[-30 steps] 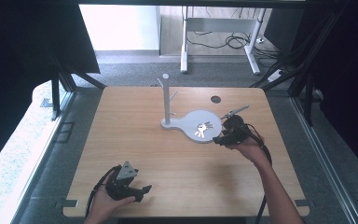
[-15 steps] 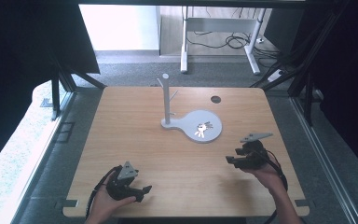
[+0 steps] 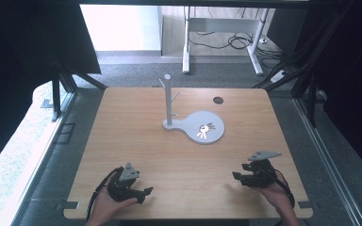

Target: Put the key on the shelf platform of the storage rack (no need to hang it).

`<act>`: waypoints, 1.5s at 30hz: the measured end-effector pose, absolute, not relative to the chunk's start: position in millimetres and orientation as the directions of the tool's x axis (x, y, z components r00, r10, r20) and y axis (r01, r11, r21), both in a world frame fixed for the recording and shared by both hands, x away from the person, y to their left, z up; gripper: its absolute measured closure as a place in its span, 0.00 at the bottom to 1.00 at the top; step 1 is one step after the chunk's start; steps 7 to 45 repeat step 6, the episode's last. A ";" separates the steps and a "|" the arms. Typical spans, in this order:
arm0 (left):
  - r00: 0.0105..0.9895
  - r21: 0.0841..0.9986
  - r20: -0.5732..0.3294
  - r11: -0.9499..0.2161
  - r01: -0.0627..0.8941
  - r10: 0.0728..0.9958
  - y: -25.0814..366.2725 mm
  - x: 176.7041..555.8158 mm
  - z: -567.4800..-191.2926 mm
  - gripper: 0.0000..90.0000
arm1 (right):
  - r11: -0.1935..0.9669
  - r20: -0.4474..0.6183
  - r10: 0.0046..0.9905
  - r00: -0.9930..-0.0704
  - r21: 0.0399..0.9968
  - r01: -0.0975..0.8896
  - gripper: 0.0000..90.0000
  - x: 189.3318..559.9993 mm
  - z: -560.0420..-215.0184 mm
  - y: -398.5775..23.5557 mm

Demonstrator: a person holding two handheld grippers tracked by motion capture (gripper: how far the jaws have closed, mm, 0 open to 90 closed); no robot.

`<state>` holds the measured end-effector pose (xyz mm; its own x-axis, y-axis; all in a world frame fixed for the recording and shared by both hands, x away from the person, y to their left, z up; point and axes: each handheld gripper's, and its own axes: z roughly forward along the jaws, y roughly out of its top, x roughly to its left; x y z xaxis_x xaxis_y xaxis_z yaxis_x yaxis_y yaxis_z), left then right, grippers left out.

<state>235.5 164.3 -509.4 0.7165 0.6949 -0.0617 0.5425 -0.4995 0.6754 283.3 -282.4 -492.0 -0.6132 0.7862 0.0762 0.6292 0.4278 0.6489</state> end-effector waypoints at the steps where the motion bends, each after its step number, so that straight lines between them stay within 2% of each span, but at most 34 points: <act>1: 0.719 0.676 -0.057 -0.503 0.539 0.693 164.4 235.4 -508.8 0.24 | 0.426 0.076 0.789 -0.609 0.646 0.633 0.48 283.3 -493.7 -282.0; 45: 0.721 0.677 -0.047 -0.509 0.531 0.691 163.6 233.8 -506.4 0.24 | 0.438 0.073 0.779 -0.623 0.647 0.624 0.48 282.0 -495.9 -279.4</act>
